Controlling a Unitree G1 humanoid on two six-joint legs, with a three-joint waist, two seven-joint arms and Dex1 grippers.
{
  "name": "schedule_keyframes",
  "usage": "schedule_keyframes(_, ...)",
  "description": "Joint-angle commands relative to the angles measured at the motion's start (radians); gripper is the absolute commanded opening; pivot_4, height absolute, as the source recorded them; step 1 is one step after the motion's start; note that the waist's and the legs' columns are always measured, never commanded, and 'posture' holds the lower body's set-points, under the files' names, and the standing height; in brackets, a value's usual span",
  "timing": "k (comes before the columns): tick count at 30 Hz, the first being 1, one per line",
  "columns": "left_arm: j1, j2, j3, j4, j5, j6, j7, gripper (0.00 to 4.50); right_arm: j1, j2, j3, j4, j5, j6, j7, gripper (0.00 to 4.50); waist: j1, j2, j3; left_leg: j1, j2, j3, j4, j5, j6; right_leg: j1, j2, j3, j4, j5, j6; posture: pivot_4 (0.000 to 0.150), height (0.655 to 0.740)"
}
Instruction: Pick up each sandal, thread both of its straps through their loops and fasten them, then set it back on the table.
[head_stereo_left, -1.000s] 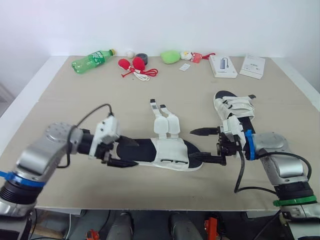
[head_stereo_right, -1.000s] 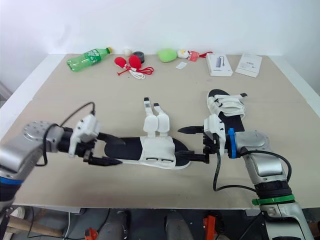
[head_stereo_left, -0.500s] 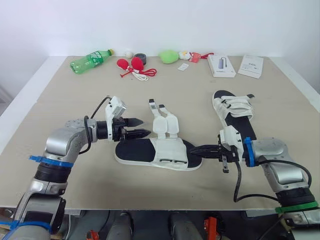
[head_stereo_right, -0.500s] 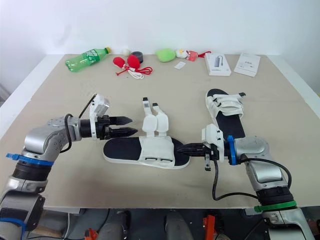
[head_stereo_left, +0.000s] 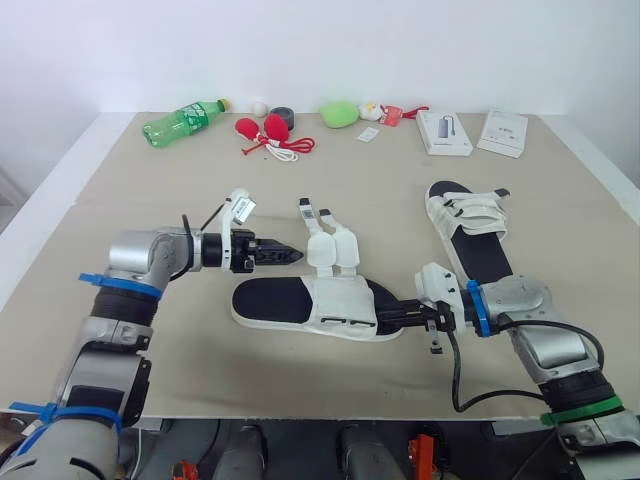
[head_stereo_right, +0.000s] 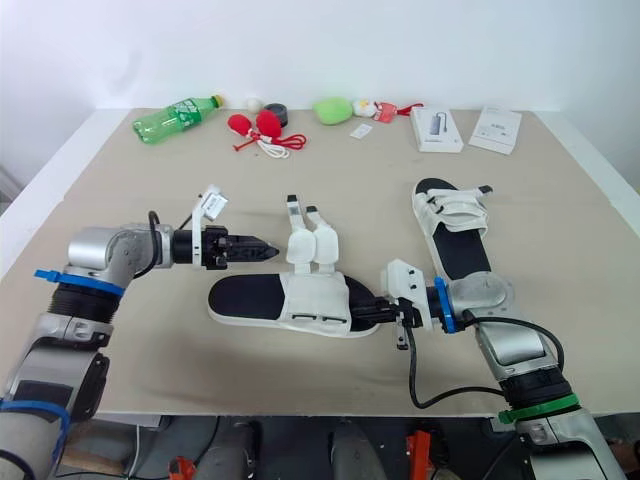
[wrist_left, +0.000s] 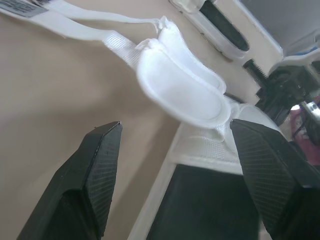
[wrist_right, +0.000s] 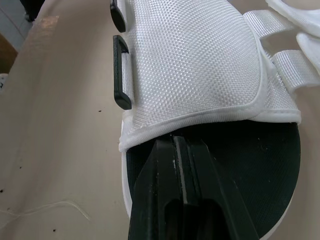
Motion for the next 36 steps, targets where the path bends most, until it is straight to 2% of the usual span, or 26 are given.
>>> schedule_keyframes(1, -0.074, -0.046, 0.023, 0.106, -0.035, 0.083, -0.036, 3.57, -0.014, -0.002, -0.001, -0.007, -0.011, -0.014, -0.008, 0.04, -0.002, 0.0, 0.0, 0.0, 0.0, 0.0, 0.0, 0.0, 0.0, 0.0, 0.0, 0.0, 0.0, 0.0, 0.0, 0.15, 0.74)
schedule_keyframes(8, -0.217, -0.16, 0.115, 0.425, -0.033, 0.113, -0.016, 3.57, -0.013, -0.008, -0.003, -0.022, -0.011, -0.012, -0.011, 0.04, -0.001, 0.0, 0.0, 0.0, -0.001, 0.0, 0.002, 0.0, 0.0, 0.001, 0.0, 0.0, 0.0, 0.001, 0.002, 0.15, 0.74)
schedule_keyframes(16, -0.336, -0.215, 0.253, 0.699, -0.003, -0.017, 0.051, 3.57, 0.003, -0.026, -0.012, -0.046, -0.003, -0.008, -0.012, 0.04, -0.002, 0.0, 0.0, 0.0, -0.001, 0.0, 0.002, 0.0, 0.0, 0.001, 0.0, 0.0, 0.0, 0.001, 0.002, 0.15, 0.74)
schedule_keyframes(22, -0.371, -0.235, 0.268, 0.784, 0.059, -0.116, 0.047, 3.57, 0.01, -0.035, -0.011, -0.058, -0.001, -0.007, -0.019, 0.04, -0.001, 0.0, 0.0, 0.0, -0.002, 0.0, 0.002, 0.0, 0.0, 0.002, -0.001, 0.0, 0.0, 0.001, 0.002, 0.15, 0.74)
schedule_keyframes(28, -0.395, -0.269, 0.282, 0.81, 0.081, -0.124, 0.011, 3.57, 0.017, -0.042, -0.015, -0.061, -0.002, -0.01, -0.023, 0.04, -0.001, 0.0, 0.0, 0.0, -0.002, 0.0, 0.001, 0.0, 0.0, 0.002, -0.001, 0.0, 0.0, 0.001, 0.002, 0.15, 0.74)
schedule_keyframes(36, -0.417, -0.276, 0.397, 0.865, 0.063, -0.208, 0.147, 3.57, 0.032, -0.049, -0.015, -0.072, -0.005, -0.015, -0.028, 0.04, -0.001, 0.0, 0.0, 0.0, -0.002, 0.0, 0.001, 0.0, 0.0, 0.002, -0.001, 0.0, -0.001, 0.001, 0.003, 0.15, 0.74)
